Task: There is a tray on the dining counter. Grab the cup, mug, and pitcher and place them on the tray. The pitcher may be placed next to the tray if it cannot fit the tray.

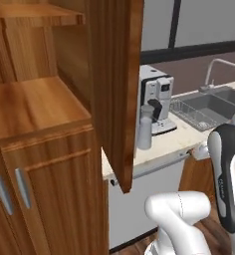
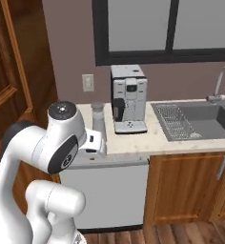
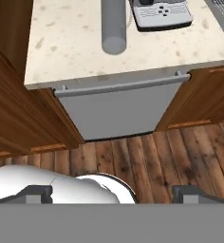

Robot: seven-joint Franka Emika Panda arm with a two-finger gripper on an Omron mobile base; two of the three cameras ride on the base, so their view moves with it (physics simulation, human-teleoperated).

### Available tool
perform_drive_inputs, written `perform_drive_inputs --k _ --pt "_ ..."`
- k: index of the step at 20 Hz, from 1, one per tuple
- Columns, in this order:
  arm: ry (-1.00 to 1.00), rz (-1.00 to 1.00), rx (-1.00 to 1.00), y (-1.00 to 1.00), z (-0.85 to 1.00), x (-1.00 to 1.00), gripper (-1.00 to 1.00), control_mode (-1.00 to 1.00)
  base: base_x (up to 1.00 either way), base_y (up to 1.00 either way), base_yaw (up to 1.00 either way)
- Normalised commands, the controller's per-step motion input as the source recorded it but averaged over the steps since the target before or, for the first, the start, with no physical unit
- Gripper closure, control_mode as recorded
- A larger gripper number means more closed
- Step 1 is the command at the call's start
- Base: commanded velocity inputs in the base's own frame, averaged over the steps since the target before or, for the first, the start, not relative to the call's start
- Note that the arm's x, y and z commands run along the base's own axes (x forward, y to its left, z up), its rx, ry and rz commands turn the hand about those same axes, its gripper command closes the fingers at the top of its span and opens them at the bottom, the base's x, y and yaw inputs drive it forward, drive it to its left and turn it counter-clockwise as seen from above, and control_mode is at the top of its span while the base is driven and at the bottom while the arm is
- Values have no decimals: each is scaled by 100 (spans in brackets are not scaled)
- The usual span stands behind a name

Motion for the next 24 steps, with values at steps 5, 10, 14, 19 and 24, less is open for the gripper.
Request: perform_drive_inputs --k 5,10,14,19,24 --pt "0 0 0 0 0 0 -100 100 26 -27 33" --pt "0 0 0 0 0 0 -100 100 0 -55 39" --pt "0 0 0 0 0 0 -100 100 15 -72 38" --pt "0 0 0 0 0 0 -100 100 21 -34 31" --pt "0 0 0 0 0 0 -100 100 0 20 16"
